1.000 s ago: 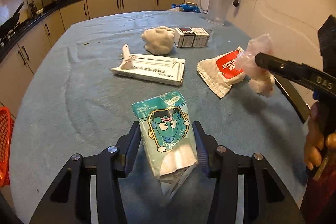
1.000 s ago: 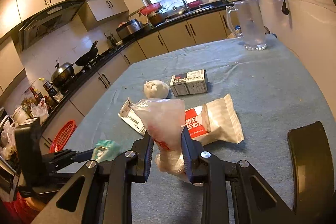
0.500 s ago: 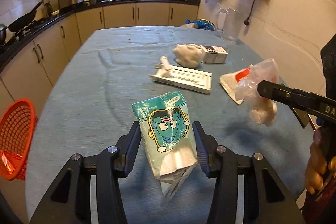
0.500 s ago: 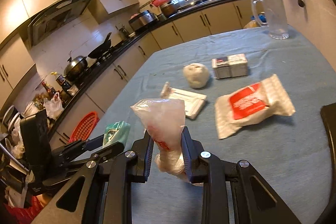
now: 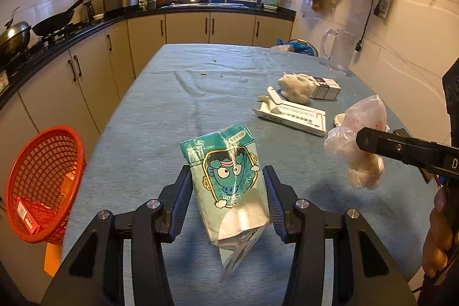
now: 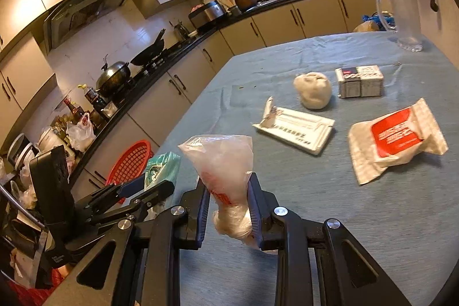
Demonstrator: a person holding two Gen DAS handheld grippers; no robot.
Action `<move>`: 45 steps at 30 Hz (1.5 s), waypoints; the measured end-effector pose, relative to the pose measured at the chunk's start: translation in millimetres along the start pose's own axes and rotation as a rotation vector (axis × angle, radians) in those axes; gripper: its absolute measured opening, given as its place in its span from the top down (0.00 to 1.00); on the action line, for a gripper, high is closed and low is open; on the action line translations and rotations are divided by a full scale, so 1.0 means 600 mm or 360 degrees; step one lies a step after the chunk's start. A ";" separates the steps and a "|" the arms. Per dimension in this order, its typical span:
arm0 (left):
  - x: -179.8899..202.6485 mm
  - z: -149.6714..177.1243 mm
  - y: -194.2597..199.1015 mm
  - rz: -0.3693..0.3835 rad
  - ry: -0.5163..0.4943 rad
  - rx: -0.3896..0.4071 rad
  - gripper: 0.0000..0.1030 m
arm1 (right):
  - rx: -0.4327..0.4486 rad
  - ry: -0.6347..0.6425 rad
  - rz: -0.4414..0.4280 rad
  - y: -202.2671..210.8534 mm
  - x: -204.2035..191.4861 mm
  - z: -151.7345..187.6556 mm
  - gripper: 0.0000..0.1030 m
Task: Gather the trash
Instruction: 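Carry tissue pack and plastic bag to the red basket with both tools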
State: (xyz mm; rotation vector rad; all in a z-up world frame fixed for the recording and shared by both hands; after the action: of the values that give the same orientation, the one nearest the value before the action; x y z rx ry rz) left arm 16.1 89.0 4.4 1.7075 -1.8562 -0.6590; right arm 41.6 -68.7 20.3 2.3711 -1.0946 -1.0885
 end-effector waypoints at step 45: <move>-0.362 -0.011 0.135 -0.0409 0.0467 0.0238 0.53 | -0.0259 0.0267 -0.0298 -0.215 -0.299 -0.037 0.73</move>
State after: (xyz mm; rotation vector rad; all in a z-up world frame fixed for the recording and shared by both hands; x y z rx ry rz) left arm -26.0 312.3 51.4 2.0393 -1.5300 -0.3462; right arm 49.5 150.2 55.9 2.4189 -0.7111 -0.9751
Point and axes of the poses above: each gripper's, at about its wrist camera, not at the fingertips, and y roughly against the way its jaws point, x to its right, z to its underside, the point moved 9 cm from there along -y, roughly the way its jaws point, and after that the axes turned 2 degrees about -z, right-handed, at the moved point
